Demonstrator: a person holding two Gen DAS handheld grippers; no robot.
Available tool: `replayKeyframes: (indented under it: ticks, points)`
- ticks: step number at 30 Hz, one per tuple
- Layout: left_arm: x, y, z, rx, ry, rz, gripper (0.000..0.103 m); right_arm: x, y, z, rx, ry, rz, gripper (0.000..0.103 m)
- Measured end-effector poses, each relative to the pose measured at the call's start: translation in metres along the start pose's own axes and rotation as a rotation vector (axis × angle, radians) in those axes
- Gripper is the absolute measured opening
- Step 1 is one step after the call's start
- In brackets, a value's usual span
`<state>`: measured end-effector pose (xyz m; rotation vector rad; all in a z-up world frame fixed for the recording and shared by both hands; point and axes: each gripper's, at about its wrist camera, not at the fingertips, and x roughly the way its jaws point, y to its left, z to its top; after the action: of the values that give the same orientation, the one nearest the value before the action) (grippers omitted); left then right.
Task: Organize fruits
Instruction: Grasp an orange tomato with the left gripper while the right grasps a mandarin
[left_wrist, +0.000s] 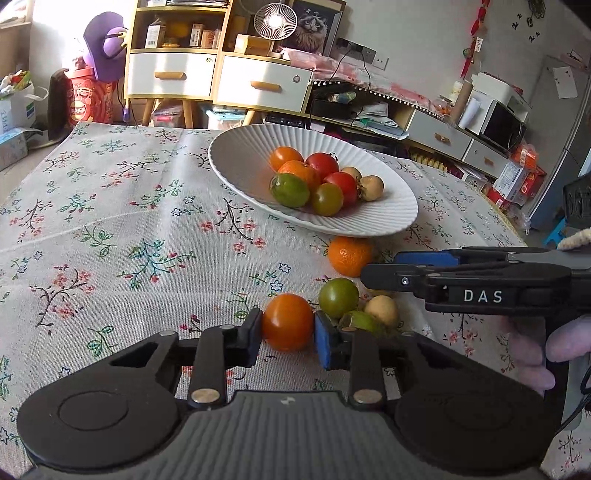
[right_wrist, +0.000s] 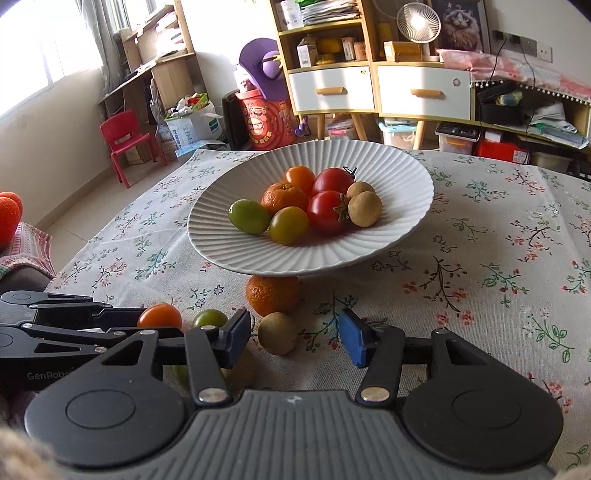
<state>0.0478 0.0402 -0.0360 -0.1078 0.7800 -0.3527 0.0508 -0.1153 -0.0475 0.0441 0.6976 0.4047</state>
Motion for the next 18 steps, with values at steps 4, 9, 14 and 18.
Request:
replayKeyframes:
  ticks: [4, 9, 14, 18]
  points:
    - [-0.003, 0.002, -0.001, -0.015, 0.01, 0.004, 0.026, 0.011, 0.003, 0.007, 0.01, 0.0, 0.008, 0.047]
    - [-0.004, 0.007, 0.0, -0.04, 0.02, 0.001, 0.026, 0.022, 0.009, 0.012, 0.002, 0.019, 0.004, 0.034]
    - [-0.005, 0.006, 0.002, -0.044, 0.023, -0.007, 0.026, 0.017, 0.011, 0.009, -0.013, 0.025, -0.006, 0.033]
    - [-0.008, 0.004, 0.003, -0.037, 0.014, -0.013, 0.026, 0.014, 0.012, 0.009, -0.019, 0.037, -0.012, 0.033]
